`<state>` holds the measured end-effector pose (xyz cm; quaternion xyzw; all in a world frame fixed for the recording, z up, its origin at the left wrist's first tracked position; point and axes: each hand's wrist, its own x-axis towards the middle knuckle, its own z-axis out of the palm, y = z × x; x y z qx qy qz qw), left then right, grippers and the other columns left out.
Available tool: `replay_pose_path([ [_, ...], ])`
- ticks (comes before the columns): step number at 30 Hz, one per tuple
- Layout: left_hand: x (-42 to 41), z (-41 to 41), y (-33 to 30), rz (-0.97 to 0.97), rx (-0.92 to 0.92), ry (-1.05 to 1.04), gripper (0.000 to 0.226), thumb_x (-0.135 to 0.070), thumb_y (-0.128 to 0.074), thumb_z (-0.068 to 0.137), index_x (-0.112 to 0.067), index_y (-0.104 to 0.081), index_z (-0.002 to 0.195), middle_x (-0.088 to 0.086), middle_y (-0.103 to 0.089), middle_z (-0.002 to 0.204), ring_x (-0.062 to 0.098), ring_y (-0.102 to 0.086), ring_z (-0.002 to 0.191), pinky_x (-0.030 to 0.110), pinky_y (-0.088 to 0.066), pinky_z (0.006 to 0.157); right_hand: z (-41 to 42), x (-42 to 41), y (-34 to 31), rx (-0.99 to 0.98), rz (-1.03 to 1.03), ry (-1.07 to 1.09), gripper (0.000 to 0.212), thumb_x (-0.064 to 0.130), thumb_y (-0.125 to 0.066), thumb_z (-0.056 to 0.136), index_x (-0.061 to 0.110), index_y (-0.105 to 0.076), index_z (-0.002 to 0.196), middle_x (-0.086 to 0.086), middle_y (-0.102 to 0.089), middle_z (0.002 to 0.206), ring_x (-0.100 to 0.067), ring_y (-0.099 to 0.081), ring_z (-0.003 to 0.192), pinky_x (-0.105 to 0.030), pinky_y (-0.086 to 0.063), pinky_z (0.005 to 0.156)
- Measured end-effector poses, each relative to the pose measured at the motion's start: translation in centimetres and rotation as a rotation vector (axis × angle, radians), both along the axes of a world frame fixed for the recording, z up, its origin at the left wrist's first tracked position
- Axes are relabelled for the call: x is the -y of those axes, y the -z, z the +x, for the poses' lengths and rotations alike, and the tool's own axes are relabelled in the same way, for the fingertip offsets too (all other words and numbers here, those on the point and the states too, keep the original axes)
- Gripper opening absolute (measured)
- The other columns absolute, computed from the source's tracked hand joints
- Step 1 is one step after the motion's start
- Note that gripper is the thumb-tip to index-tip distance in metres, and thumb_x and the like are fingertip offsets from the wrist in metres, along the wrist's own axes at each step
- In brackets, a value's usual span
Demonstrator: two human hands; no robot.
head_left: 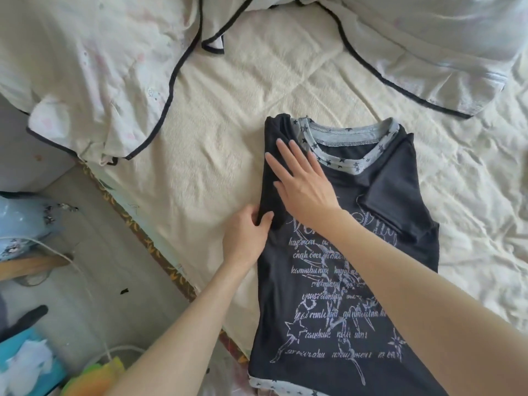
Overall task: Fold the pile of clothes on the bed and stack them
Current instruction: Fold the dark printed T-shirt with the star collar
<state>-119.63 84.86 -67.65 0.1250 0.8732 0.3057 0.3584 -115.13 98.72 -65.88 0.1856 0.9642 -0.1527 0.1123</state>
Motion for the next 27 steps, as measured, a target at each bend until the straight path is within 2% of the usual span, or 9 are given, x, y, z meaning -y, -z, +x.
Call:
replay_pose_path([
  [3,1.1,-0.8,0.6,0.035,0.015,-0.030,0.023,-0.026,-0.054,0.094,-0.016,-0.054,0.073,-0.007,-0.050,0.059,0.004,-0.045,0.052,0.018,-0.032,0.050,-1.4,-0.6,1.4,0.101,0.054,-0.032,0.061,0.034,-0.036,0.100,0.026,-0.005,0.152,-0.005,0.006,0.160,-0.023,0.005,0.147,-0.040,0.001,0.119],
  [5,1.6,-1.4,0.7,0.048,0.058,-0.045,0.020,-0.025,-0.055,0.093,-0.017,-0.055,0.074,-0.008,-0.050,0.057,0.000,-0.045,0.048,0.011,-0.034,0.047,-1.7,-0.6,2.2,0.140,0.064,-0.027,0.063,0.037,-0.035,0.100,0.028,-0.001,0.152,-0.004,0.007,0.160,-0.022,0.005,0.147,-0.040,0.002,0.118],
  [7,1.6,-1.6,0.8,0.059,0.085,-0.061,0.015,-0.026,-0.057,0.093,-0.016,-0.058,0.082,-0.008,-0.056,0.063,0.001,-0.049,0.054,0.010,-0.036,0.050,-1.6,-0.3,2.5,0.132,0.073,-0.017,0.063,0.037,-0.035,0.100,0.027,0.000,0.152,-0.005,0.006,0.160,-0.023,0.005,0.147,-0.042,0.002,0.118],
  [10,1.6,-1.1,0.7,0.112,0.087,-0.101,0.010,-0.027,-0.063,0.090,-0.018,-0.059,0.090,-0.005,-0.061,0.072,0.009,-0.056,0.066,0.014,-0.040,0.059,-0.3,1.0,1.9,0.042,0.055,0.027,0.063,0.034,-0.041,0.098,0.023,-0.011,0.152,-0.008,-0.004,0.160,-0.027,-0.003,0.147,-0.048,-0.003,0.117],
  [13,2.7,0.1,0.3,0.123,0.061,-0.094,0.016,-0.024,-0.067,0.087,-0.022,-0.052,0.093,-0.009,-0.057,0.070,0.003,-0.053,0.064,0.010,-0.038,0.058,3.0,3.6,1.5,0.037,-0.020,0.041,0.060,0.030,-0.045,0.097,0.020,-0.020,0.151,-0.009,-0.011,0.159,-0.029,-0.009,0.146,-0.050,-0.009,0.116],
  [18,6.3,4.2,-0.2,0.104,0.061,-0.131,0.011,-0.020,-0.062,0.090,-0.024,-0.054,0.097,-0.016,-0.058,0.080,-0.003,-0.057,0.074,0.006,-0.041,0.063,10.2,8.2,2.0,0.174,-0.115,0.135,0.055,0.036,-0.035,0.101,0.022,-0.017,0.151,-0.005,-0.003,0.160,-0.027,0.000,0.147,-0.047,-0.002,0.117],
  [20,7.6,6.0,-0.4,0.133,0.056,-0.160,0.011,-0.018,-0.063,0.090,-0.022,-0.055,0.097,-0.014,-0.059,0.082,-0.005,-0.056,0.074,0.002,-0.040,0.064,13.3,9.8,1.8,0.198,-0.138,0.182,0.054,0.035,-0.035,0.102,0.021,-0.019,0.151,-0.006,-0.005,0.160,-0.027,0.000,0.147,-0.047,-0.002,0.117],
  [23,9.4,8.5,-0.5,0.122,0.051,-0.172,0.012,-0.019,-0.064,0.089,-0.019,-0.056,0.098,-0.007,-0.058,0.086,0.001,-0.054,0.075,0.002,-0.039,0.065,18.2,11.6,1.4,0.254,-0.145,0.258,0.054,0.036,-0.029,0.103,0.024,-0.011,0.152,-0.003,0.000,0.160,-0.023,0.006,0.147,-0.040,0.005,0.116],
  [27,11.5,12.1,-0.2,0.056,0.059,-0.180,0.012,-0.021,-0.063,0.089,-0.013,-0.057,0.096,-0.002,-0.059,0.086,0.007,-0.055,0.077,0.012,-0.041,0.068,24.1,12.9,0.7,0.296,-0.152,0.332,0.053,0.037,-0.024,0.103,0.028,-0.005,0.152,0.001,0.003,0.160,-0.017,0.009,0.147,-0.036,0.009,0.116],
])
